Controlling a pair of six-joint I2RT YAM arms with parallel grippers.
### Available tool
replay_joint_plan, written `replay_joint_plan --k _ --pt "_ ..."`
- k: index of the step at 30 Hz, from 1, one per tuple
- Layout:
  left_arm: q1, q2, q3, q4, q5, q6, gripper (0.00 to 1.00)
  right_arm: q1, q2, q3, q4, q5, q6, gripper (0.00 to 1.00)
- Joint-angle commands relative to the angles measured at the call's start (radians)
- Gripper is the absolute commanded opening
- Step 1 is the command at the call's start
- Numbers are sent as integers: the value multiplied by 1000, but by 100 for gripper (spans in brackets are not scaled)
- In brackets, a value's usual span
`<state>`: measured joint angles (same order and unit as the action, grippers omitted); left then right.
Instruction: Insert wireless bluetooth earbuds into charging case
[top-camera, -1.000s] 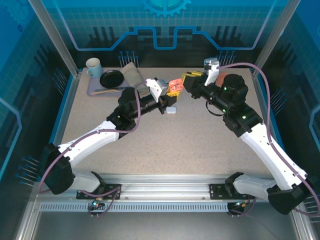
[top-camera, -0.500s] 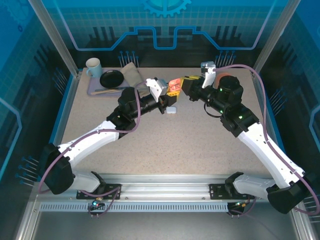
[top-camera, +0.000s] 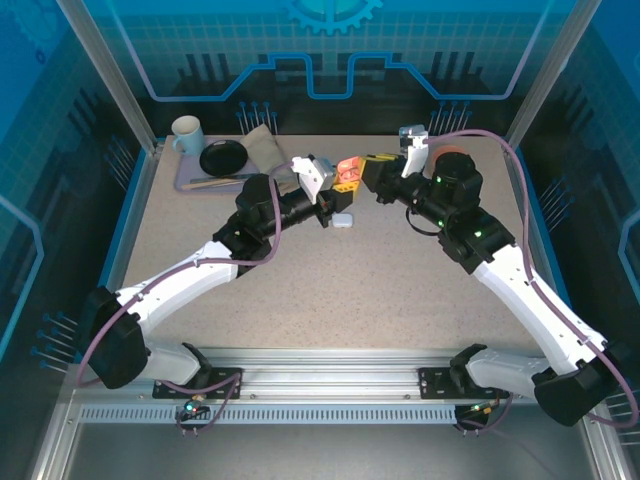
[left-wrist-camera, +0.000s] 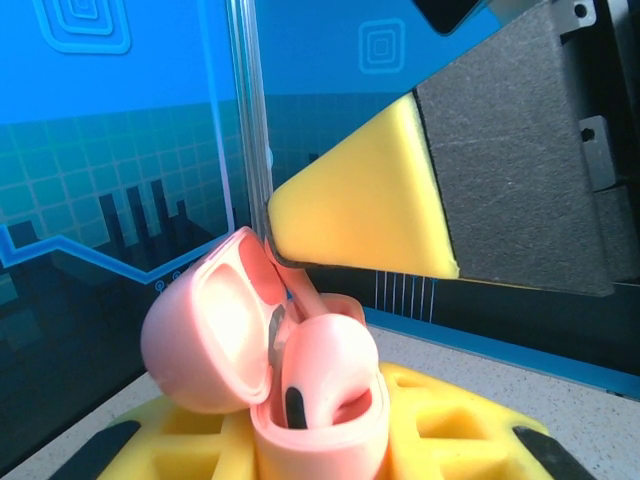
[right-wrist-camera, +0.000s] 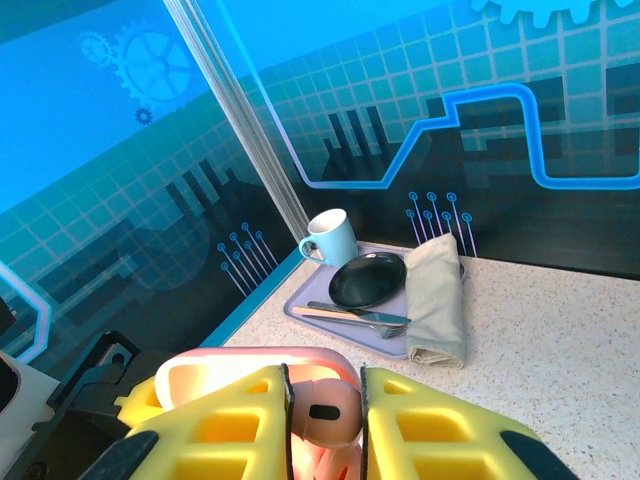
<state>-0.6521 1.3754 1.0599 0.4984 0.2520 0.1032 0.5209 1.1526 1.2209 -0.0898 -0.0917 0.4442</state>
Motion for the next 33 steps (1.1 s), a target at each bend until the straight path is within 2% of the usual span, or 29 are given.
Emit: replay_joint_plan --k 1,18,23,33 --pt "11 -4 52 23 0 0 0 1 2 -15 18 -22 -9 19" --pt "16 1 55 29 -17 -14 0 46 -25 -41 5 -49 -75 20" --pt "18 4 55 30 -19 -17 0 48 -31 -45 7 -36 -68 24" --pt "17 5 49 35 -11 -25 0 44 -32 -17 1 41 -48 40"
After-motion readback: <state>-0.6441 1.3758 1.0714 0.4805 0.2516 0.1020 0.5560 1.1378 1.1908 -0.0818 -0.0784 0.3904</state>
